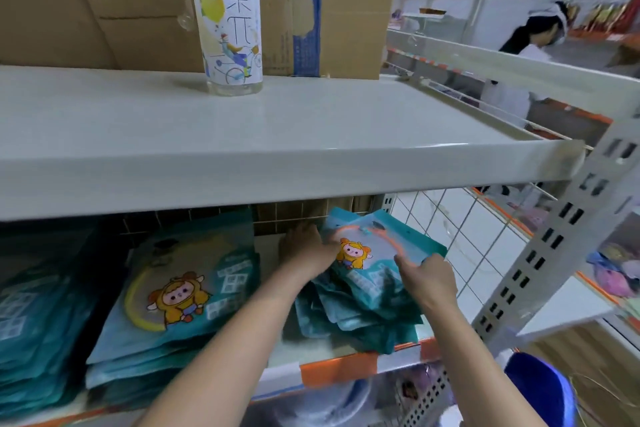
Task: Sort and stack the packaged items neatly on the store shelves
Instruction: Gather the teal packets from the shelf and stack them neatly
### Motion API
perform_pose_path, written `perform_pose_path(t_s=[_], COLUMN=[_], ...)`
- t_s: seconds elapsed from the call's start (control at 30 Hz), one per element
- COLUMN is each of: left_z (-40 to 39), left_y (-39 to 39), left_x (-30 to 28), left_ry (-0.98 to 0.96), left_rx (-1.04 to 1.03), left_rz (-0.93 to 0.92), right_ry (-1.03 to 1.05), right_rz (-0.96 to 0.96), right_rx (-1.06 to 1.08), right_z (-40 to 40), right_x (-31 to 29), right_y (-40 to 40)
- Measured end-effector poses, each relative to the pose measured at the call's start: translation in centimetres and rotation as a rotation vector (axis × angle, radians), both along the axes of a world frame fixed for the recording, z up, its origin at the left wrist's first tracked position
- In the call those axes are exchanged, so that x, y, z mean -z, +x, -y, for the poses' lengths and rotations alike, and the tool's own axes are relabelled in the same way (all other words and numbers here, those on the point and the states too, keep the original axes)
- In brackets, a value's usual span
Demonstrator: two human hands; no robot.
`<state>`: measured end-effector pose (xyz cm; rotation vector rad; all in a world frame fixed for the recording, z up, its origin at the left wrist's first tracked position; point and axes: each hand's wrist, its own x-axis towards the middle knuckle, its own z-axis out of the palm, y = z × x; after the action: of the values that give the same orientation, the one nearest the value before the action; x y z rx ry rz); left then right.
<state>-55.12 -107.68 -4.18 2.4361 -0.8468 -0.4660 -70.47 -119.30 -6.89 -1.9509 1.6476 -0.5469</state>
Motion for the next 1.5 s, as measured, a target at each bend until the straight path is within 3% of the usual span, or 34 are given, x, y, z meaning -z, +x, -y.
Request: perform_pose_path(t_s=[0.1,0.23,0.33,0.5,0.6,0.7,0.83,1.1,1.2,1.33,1.5], left_z=[1.2,1.6,1.0,0.5,0.6,0.7,0.5,0.6,0.2,-0.2,-0.5], left_y=[-0.1,-0.5,-0.3,-0.1,-0.5,-1.0,-1.6,-1.9,-2.4,-3.6,-3.6], left_x=[1.7,2.2,1.4,1.9,2.3,2.2,1.0,-1.6,-1.1,0.1,-0.3], left_ry=[0.103,0.018,-0.023,-0.213,-0.181,-0.192,-0.298,-0.765,-0.813,-0.648,-0.582], left_rx=[-0.036,-0.086,-0.11,-0.118,-0.168,-0.197,-0.206,-0.113,-0.089,-0.088,-0.12], left_rz=[-0.079,-0.23,-0.227,-0.358,-0.462,-0.453,-0.527,-0.486,-0.503,-0.499,-0.411], right_ry=[0.095,0.171,0.206,0.288,0.309,0.352,0.495,0.274,0.228,0.352,0.219], right_rz=[-0.11,-0.11,-0.069,0.157,0.233,0.346,0.513,0.99,0.963,0.865,0.762], right_rx=[-0.067,-0.111,-0.142,-0.077,-0.177,-0.255,-0.154,-0.345,-0.405,-0.36,-0.431], right_z=[0.8,1.8,2.0,2.5,2.3,2.0,1.5,1.3,1.1,0.4,0.1], right_x=[0.6,0.6,0.4,0.5,0.5,0.0,-0.7,-5.4,-5.2,-2.4,-2.7], right_y=[-0.3,0.6,1.1,1.6,1.8,1.6,1.3,0.4,0.6,0.5,0.1])
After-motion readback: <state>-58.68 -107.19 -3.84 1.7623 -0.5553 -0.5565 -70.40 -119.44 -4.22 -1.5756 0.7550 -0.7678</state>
